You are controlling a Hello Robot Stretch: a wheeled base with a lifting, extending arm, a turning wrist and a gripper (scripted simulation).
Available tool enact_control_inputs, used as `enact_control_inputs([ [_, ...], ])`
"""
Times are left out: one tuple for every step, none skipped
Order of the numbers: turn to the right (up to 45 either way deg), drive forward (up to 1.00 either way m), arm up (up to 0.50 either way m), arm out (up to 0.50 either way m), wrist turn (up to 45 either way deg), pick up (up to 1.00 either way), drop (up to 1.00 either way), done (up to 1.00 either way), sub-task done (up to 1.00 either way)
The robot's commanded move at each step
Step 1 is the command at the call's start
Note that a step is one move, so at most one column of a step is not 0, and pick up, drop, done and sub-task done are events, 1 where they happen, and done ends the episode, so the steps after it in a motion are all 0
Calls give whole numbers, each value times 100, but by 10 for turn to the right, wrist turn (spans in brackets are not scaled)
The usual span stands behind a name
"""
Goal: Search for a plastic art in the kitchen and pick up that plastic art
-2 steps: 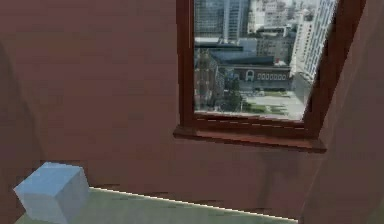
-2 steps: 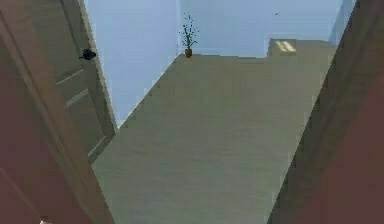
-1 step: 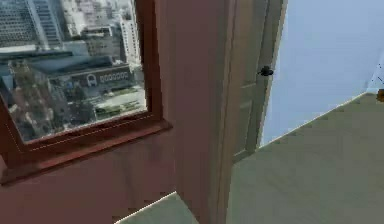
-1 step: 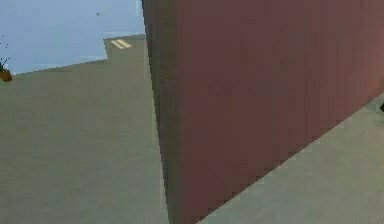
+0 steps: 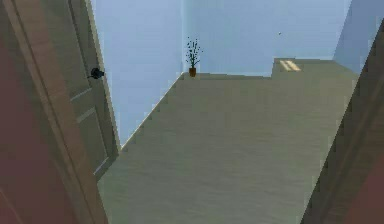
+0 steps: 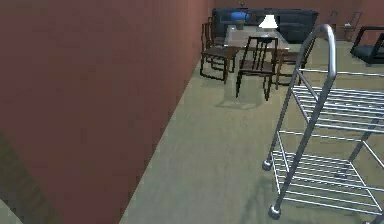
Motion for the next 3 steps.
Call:
enact_control_inputs([
  [0, 15, 0, 0, 0, 0, 0, 0, 0],
  [0, 75, 0, 0, 0, 0, 0, 0, 0],
  [450, 0, 0, 0, 0, 0, 0, 0, 0],
])
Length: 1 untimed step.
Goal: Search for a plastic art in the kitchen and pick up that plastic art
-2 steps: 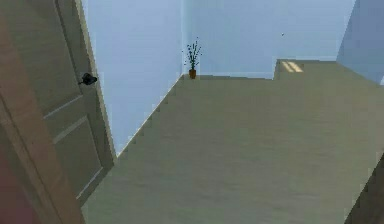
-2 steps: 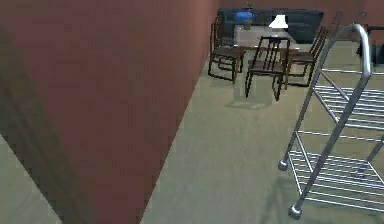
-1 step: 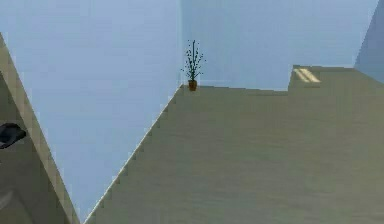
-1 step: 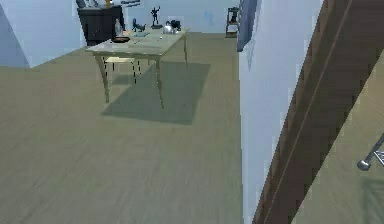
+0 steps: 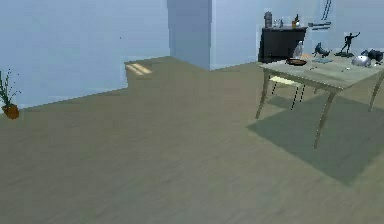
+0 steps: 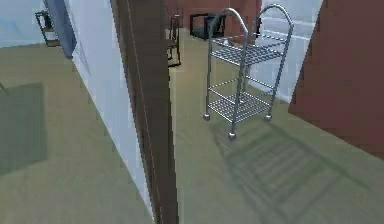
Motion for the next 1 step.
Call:
enact_control_inputs([
  [330, 0, 0, 0, 0, 0, 0, 0, 0],
])
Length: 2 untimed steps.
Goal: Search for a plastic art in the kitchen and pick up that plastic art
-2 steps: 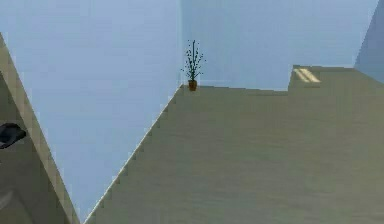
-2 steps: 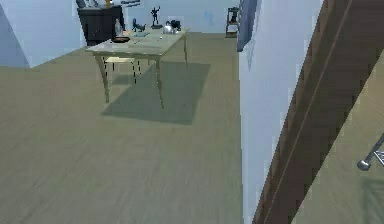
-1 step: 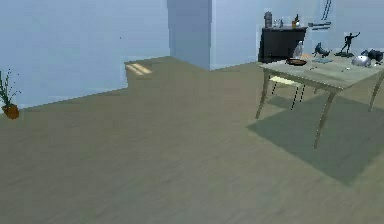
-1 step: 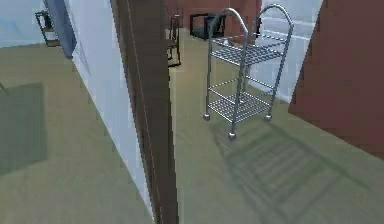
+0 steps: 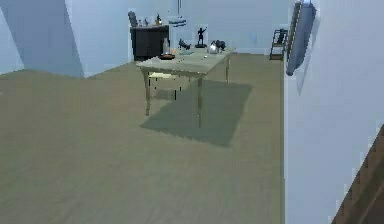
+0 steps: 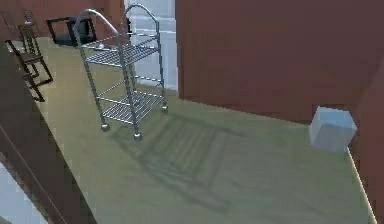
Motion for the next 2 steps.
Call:
enact_control_inputs([
  [0, 40, 0, 0, 0, 0, 0, 0, 0],
  [150, 0, 0, 0, 0, 0, 0, 0, 0],
])
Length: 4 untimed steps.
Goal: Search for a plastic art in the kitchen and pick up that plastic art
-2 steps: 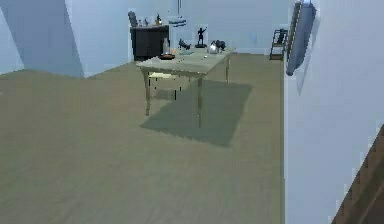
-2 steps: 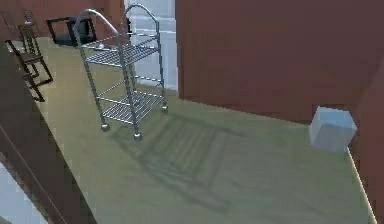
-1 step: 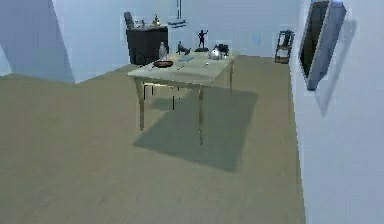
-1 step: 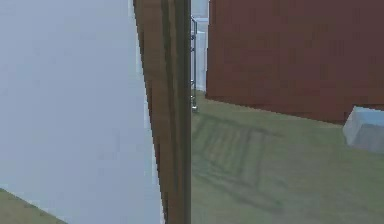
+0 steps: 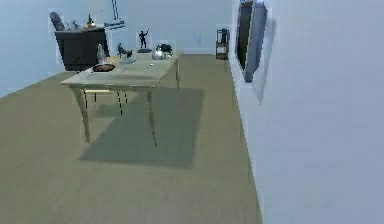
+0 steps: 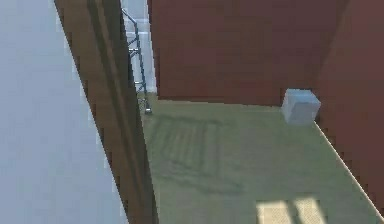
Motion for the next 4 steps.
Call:
enact_control_inputs([
  [0, 100, 0, 0, 0, 0, 0, 0, 0],
  [0, 100, 0, 0, 0, 0, 0, 0, 0],
  [60, 0, 0, 0, 0, 0, 0, 0, 0],
  [0, 60, 0, 0, 0, 0, 0, 0, 0],
])
